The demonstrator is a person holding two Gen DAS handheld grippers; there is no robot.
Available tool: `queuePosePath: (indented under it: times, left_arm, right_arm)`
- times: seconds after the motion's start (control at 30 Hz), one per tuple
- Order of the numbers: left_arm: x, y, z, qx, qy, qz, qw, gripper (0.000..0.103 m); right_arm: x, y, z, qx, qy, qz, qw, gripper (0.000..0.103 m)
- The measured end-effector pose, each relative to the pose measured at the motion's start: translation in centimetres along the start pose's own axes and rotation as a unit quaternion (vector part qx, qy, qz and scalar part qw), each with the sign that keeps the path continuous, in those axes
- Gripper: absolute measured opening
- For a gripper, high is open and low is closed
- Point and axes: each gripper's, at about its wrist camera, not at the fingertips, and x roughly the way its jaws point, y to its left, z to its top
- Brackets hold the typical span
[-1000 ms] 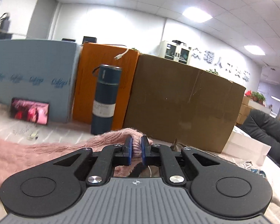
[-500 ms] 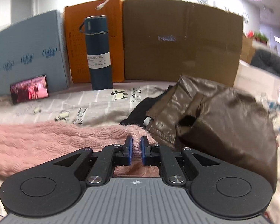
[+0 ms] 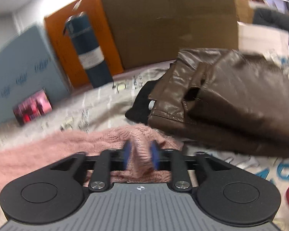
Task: Fold clothes
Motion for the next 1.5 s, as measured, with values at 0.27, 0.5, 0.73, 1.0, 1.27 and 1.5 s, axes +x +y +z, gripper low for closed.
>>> queuePosePath:
  times: [0.27,0.5,0.73,1.0,1.27,1.5]
  left_arm:
    - [-0.6,0.6,0.1,-0.024,-0.012,-0.004,0.9996,0.093]
    - [-0.7,0.5,0.1,-0.029,-0.012,-0.009,0.9995,0.093]
    - [-0.7,0.7,0.0,-0.034,-0.010,-0.010,0.9993,0.093]
    - [-0.8,0.9,0.1,-0.040,-0.015,-0.014,0.9990,0.093]
    - [-0.7,0.5,-0.1,-0.031,-0.013,-0.009,0.9994,0.093]
    - [-0.8,0.4,-0.1,-0.027,-0.016,-0.010,0.9995,0.093]
  right_arm:
    - [-2.6,-2.7,-0.7,0.137,-0.052,0.072,0.987,0.083]
    - [-0.4,-2.8,-1.6,0.153,-0.014,0.062,0.986,0.087]
    - [1.8,-1.4,-1.7,0.116,-0.026,0.005,0.993,0.092]
    - [3.0,0.8,-1.8,0.010,-0.025,-0.059,0.998,0.091]
    - [2.6,2.6,-3.0,0.004,-0.027,0.024,0.999,0.025]
    - [-3.6,3.3,-2.4,0.000,-0.152,0.061,0.986,0.020]
